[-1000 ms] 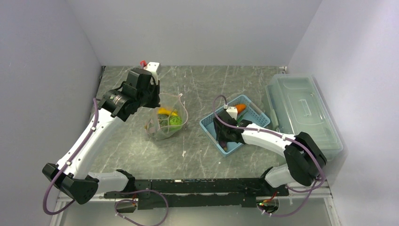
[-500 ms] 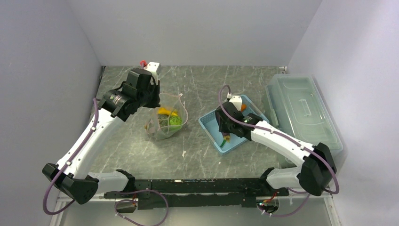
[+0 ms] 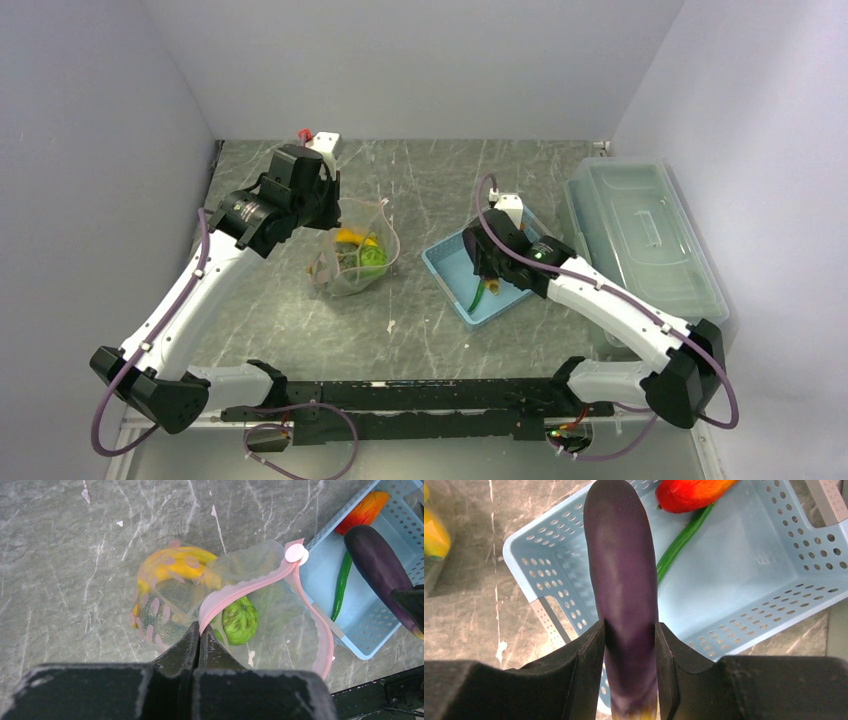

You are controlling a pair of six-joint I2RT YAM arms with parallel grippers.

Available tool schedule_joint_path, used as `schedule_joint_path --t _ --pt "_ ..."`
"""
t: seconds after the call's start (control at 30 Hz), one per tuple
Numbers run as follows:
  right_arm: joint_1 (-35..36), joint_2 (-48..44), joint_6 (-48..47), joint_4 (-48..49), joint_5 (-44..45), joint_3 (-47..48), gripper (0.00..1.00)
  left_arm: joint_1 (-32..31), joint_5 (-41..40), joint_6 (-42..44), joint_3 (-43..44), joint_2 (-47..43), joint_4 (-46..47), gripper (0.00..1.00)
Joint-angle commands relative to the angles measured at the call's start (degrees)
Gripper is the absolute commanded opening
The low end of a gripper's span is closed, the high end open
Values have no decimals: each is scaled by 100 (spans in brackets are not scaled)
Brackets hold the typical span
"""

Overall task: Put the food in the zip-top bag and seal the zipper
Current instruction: Pick up the fake vegetable from the bin, then place the fake vegetable in the zipper food storage bag.

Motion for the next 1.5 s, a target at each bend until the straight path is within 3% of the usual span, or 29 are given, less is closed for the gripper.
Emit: schedule_joint_path --t 0.0,0.27,0.8,1.23,1.47 --pt "21 -419 -129 -208 -142 90 0 20 59 14 166 -21 84 0" --pt "19 -999 -235 -345 -694 138 0 17 89 18 147 30 124 0" --pt "21 -1491 -1140 -305 -2116 1152 0 17 260 99 275 225 82 0" --pt "21 -890 -1542 76 -3536 1977 0 8 560 123 427 453 73 0" --pt "55 -370 -1636 273 -3835 2263 0 0 711 77 483 506 57 0"
